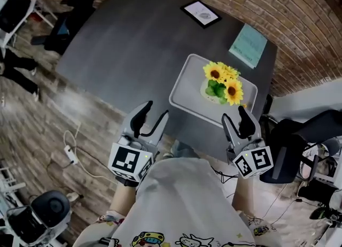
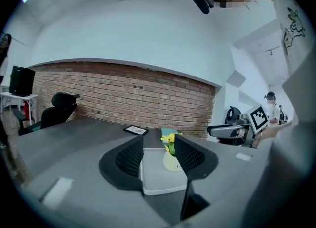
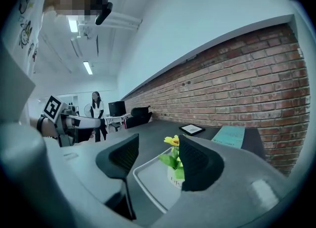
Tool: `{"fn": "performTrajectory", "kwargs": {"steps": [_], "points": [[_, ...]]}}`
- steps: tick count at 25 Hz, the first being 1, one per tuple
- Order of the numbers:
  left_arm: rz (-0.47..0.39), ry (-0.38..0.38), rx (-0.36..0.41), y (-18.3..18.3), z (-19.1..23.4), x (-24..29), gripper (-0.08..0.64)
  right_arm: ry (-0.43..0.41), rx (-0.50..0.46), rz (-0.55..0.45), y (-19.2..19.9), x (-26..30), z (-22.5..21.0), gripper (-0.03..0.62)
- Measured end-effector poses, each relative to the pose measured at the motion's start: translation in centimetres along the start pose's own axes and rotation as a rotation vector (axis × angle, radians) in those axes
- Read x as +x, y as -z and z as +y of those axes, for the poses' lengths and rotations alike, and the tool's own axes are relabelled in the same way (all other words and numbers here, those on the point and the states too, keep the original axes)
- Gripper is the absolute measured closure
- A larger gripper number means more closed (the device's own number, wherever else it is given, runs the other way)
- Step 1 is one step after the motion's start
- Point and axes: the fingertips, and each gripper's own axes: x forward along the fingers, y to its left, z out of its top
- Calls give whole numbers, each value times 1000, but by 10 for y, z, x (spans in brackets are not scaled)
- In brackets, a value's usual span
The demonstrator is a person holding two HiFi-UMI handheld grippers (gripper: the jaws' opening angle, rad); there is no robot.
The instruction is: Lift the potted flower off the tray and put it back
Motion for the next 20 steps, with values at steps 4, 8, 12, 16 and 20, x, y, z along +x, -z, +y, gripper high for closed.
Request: {"fn": "performTrajectory", "kwargs": {"steps": [4,8,12,16,20], "points": [[-8,45,14,-15,-5,36,353,11,1,-23,-12,6,-22,324],[-12,90,29,-23,-15,68,350,22,1,-41,-20,7,-44,310],[-5,134,38,-28,-23,93,345,33,3,-46,-22,6,-57,296],[8,190,49,-29,-32,112,341,65,14,-53,-22,0,-66,285],[23,240,58,-33,-36,126,337,95,17,-54,-20,-3,-69,273]]}}
